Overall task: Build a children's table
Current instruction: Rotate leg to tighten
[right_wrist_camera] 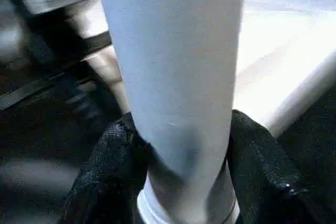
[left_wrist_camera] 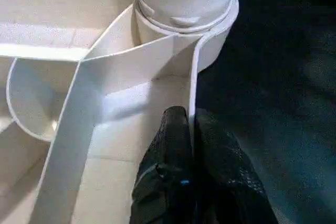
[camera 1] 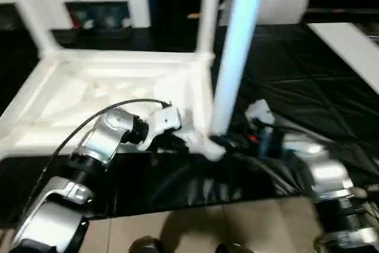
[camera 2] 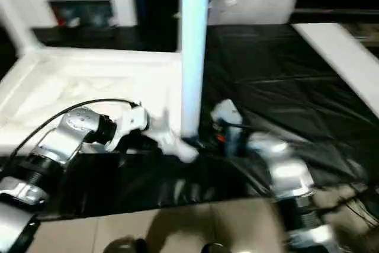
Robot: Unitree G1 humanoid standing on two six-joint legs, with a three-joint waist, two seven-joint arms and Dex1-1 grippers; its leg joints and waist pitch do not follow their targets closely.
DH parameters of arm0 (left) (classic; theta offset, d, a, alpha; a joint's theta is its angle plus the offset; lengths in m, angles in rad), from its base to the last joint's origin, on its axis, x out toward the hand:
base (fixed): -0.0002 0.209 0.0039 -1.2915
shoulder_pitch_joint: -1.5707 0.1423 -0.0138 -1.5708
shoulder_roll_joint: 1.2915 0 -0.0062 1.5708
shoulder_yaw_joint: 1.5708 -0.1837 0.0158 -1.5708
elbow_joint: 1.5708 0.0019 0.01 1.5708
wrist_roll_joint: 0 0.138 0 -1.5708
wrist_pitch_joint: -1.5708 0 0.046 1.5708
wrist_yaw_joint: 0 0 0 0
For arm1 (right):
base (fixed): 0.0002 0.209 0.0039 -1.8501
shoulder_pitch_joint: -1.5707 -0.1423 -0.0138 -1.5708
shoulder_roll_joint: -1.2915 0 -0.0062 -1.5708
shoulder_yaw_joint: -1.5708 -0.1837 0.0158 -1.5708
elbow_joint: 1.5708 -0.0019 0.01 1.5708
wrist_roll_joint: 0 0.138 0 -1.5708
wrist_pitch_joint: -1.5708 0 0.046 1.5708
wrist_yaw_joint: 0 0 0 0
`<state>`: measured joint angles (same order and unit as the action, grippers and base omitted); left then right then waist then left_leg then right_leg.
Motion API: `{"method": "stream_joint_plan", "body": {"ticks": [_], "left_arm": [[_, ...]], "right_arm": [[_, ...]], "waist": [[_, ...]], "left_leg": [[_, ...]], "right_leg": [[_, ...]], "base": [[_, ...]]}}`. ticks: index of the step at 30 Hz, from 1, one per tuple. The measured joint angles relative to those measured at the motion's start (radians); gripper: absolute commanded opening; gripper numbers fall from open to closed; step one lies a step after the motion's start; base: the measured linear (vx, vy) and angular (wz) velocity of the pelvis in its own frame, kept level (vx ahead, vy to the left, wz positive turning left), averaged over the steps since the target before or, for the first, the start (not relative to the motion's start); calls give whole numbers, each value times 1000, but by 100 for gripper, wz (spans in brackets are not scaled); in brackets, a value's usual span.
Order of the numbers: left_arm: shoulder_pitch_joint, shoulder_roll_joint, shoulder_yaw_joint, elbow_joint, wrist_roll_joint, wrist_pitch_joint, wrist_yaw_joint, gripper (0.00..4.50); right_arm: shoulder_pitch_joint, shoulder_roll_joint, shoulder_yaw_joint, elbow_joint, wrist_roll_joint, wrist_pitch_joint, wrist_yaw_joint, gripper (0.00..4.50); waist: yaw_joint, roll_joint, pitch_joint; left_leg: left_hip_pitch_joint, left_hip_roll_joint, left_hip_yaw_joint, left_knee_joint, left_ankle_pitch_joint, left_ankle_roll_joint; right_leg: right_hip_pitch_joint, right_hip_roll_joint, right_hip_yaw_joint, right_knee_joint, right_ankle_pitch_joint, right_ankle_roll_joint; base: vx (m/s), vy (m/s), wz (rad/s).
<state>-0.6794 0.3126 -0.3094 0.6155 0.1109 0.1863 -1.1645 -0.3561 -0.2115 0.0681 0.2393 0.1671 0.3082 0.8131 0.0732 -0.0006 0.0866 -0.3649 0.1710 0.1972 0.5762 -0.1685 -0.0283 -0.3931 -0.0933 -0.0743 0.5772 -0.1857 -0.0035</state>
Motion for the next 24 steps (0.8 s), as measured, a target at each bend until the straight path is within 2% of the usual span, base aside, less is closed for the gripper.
{"method": "stream_joint_plan", "body": {"ticks": [2,3,4,5,6,7,8,9,10,11,12,13,14,17,18,23,24], "left_arm": [[-4,-23,1,8,2,20,47,0],[-19,-47,11,36,7,39,90,0],[-28,-57,16,46,11,51,115,0],[-39,-76,29,66,17,68,156,0],[-64,-106,38,96,28,87,215,0],[-84,-135,38,121,41,98,265,0],[-94,-146,41,128,43,99,302,0],[-105,-154,54,131,43,99,324,0],[-112,-166,69,149,43,100,354,0],[-118,-176,71,158,42,106,372,0],[-124,-191,73,162,41,111,396,0],[-127,-194,76,162,40,111,407,0],[-129,-192,77,163,40,112,410,0],[-129,-181,79,163,41,112,412,0],[-129,-174,79,163,41,106,405,0],[-123,-157,75,155,41,63,372,0],[-113,-147,65,146,40,27,351,0]], "right_arm": [[-8,30,-11,8,-22,9,-76,193],[-21,74,-29,30,-41,15,-155,193],[-34,93,-31,44,-54,16,-202,193],[-54,129,-40,69,-71,16,-274,193],[-82,178,-64,102,-98,11,-375,193],[-99,203,-86,127,-108,2,-445,193],[-125,222,-97,151,-120,1,-500,193],[-157,231,-100,172,-125,-4,-539,193],[-198,274,-120,221,-128,-15,-623,193],[-216,294,-131,245,-132,-23,-676,193],[-236,314,-147,276,-133,-40,-730,228],[-252,317,-151,295,-133,-52,-748,228],[-263,320,-151,313,-133,-61,-754,263],[-261,343,-152,336,-125,-84,-759,272],[-259,348,-152,351,-127,-97,-759,298],[-238,344,-148,353,-130,-154,-738,328],[-203,312,-125,319,-130,-173,-703,337]], "waist": [[-15,2,1],[-26,4,3],[-35,9,6],[-42,17,11],[-39,21,17],[-27,9,13],[-15,-26,0],[-8,-30,2],[7,-11,-1],[13,9,-9],[8,13,-12],[-1,11,-13],[-1,11,-12],[-10,12,-9],[-11,11,-7],[-11,10,-3],[-7,9,-3]], "left_leg": [[0,0,-5,-3,0,0],[3,1,-9,-4,0,0],[5,1,-14,-6,0,0],[7,2,-18,-10,-1,0],[-3,1,-11,-21,0,0],[-6,1,12,-24,0,0],[-10,-9,39,-29,0,-1],[-19,-16,29,-12,-4,-12],[-31,-30,-38,20,-17,-19],[-32,-26,-71,28,4,-24],[-36,-21,-77,25,4,-33],[-41,-16,-78,20,8,-30],[-42,-11,-78,15,10,-29],[-37,-9,-66,2,12,-27],[-36,-7,-61,-2,12,-27],[-36,2,-43,-10,18,-23],[-38,2,-42,-11,18,-23]], "right_leg": [[7,0,-9,-17,0,0],[10,-1,-19,-29,0,0],[16,-1,-28,-40,-1,-1],[32,-2,-40,-48,-9,-2],[27,-5,-43,25,-59,-33],[30,-9,-28,88,-77,-43],[42,-12,2,109,-103,-39],[23,-25,9,102,-106,22],[22,-25,-3,102,-97,18],[21,-25,-29,101,-88,18],[17,-13,-29,91,-75,8],[14,-1,-22,80,-62,-2],[13,4,-23,69,-54,-4],[12,3,-21,62,-46,-7],[11,3,-21,60,-44,-7],[10,3,-20,48,-36,-7],[10,3,-20,44,-36,-7]], "base": [[-55,50,-11],[-73,51,-4],[-73,51,-4],[-125,50,-3],[-123,25,12],[-123,25,12],[-4,-64,7],[92,-57,-38],[92,-57,-38],[58,19,-50],[0,0,0],[0,0,0],[0,0,0],[0,0,0],[0,0,0],[0,0,0],[0,0,0]]}}
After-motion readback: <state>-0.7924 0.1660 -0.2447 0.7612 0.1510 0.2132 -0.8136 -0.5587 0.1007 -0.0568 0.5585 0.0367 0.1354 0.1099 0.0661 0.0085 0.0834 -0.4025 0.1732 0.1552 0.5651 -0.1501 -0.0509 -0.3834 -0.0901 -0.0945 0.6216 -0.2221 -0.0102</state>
